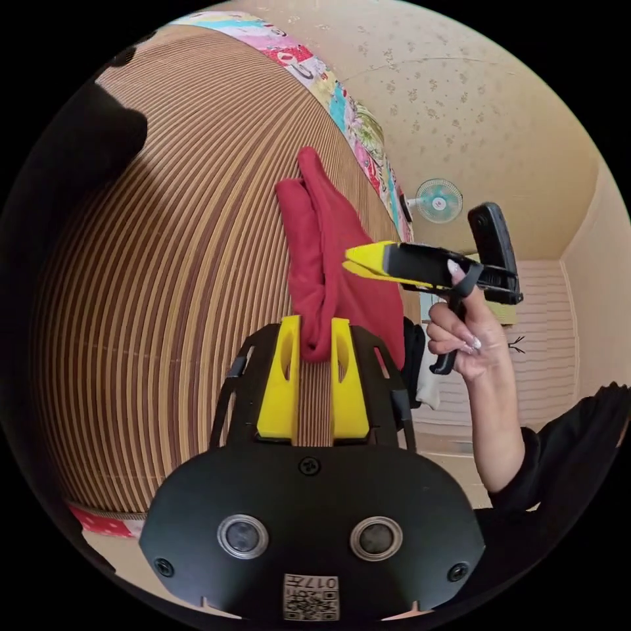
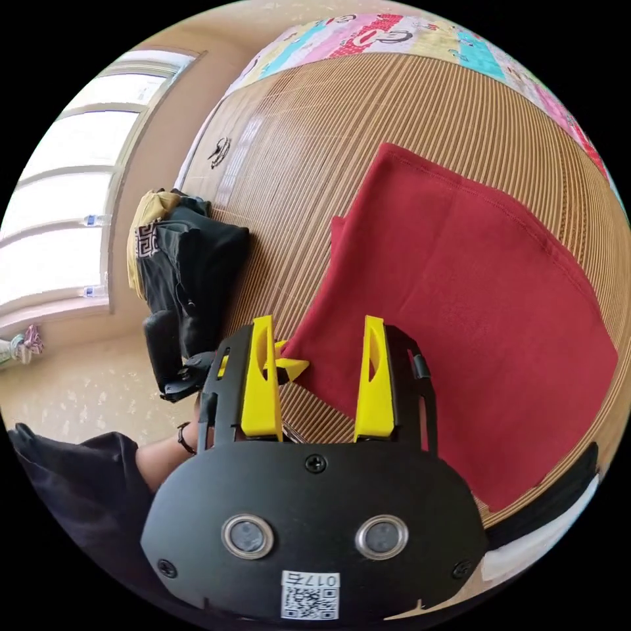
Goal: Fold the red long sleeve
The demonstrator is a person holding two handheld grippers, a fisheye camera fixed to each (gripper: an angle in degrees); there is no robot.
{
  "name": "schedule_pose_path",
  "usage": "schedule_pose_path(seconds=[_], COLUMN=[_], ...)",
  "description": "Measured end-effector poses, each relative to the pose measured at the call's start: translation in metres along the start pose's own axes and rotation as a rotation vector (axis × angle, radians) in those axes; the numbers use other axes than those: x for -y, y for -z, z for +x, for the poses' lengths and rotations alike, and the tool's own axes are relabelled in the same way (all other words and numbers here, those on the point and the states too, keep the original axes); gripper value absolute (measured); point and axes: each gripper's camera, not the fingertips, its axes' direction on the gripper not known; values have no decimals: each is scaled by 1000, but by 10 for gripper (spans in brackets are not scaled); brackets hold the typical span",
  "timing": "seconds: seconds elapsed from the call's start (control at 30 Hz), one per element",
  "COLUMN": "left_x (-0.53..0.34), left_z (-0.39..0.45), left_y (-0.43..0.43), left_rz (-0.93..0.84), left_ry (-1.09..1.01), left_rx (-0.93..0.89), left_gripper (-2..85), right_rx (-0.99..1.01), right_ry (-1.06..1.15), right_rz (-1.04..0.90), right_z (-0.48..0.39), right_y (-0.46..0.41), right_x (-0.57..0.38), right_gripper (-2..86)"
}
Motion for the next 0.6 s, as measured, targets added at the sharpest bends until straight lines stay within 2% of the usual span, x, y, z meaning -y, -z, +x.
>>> schedule_pose_path(seconds=[0.23,0.33,0.43,0.5,0.57,0.6], left_x=[-3,-2,-2,-4,0,3], left_z=[90,117,122,118,113,111], left_y=[0,-7,5,21,21,14], left_rz=[37,22,61,121,99,61], left_ry=[-305,-395,-398,-397,-346,-319], left_rx=[123,179,115,-24,-88,-114], left_gripper=[64,63,73,80,86,103], right_rx=[-420,-607,-512,-371,-125,-63], right_ry=[39,67,65,72,76,80], right_rz=[-255,-259,-125,-13,187,248], right_z=[-43,-42,-21,5,58,74], right_y=[-19,-22,13,45,95,107], right_x=[34,30,4,-25,-81,-98], right_gripper=[180,140,98,90,84,84])
